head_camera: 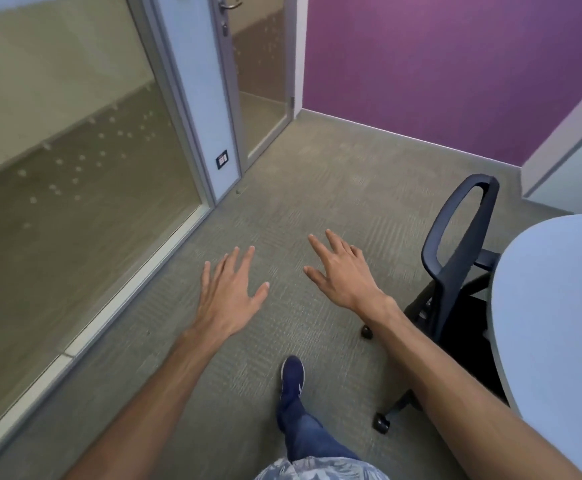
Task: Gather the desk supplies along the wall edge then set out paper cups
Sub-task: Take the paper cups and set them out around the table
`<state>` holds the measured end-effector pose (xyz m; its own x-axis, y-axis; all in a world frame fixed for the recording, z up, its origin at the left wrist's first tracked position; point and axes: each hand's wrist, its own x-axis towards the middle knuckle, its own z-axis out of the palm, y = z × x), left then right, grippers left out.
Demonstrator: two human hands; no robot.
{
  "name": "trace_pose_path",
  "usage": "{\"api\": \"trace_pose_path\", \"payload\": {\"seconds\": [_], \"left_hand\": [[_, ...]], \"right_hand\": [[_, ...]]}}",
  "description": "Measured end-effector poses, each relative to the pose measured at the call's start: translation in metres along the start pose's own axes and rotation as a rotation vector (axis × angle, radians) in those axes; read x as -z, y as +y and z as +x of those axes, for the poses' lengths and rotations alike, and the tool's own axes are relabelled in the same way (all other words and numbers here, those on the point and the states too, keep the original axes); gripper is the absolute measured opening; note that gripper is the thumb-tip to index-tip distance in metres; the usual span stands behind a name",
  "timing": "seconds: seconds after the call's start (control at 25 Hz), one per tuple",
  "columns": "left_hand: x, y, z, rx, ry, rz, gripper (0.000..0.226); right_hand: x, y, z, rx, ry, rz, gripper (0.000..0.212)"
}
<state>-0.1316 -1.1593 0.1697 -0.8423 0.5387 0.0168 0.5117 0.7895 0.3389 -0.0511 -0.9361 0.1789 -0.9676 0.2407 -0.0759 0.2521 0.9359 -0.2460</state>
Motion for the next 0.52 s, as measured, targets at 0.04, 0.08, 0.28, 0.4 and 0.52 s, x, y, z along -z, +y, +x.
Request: {"api": "trace_pose_path", "payload": {"seconds": [0.04, 0.08, 0.28, 0.4, 0.52], "left_hand": [[-0.003, 0.001, 0.027, -0.018, -0.005, -0.003, 0.078], [-0.006, 0.002, 0.058, -0.035, -0.014, -0.002, 0.078], [-0.011, 0.018, 0.190, -0.107, -0.082, 0.036, 0.076], [-0.012, 0.033, 0.261, -0.163, -0.093, 0.037, 0.075], [-0.015, 0.054, 0.326, -0.230, -0.095, 0.032, 0.075]], "right_hand": [[0.000, 0.008, 0.021, -0.023, 0.005, 0.002, 0.067], [0.001, 0.018, 0.046, -0.044, 0.007, 0.006, 0.066], [0.023, 0.063, 0.146, -0.134, 0.006, 0.038, 0.063], [0.041, 0.092, 0.194, -0.192, 0.023, 0.050, 0.062], [0.056, 0.125, 0.231, -0.258, 0.052, 0.053, 0.061]]}}
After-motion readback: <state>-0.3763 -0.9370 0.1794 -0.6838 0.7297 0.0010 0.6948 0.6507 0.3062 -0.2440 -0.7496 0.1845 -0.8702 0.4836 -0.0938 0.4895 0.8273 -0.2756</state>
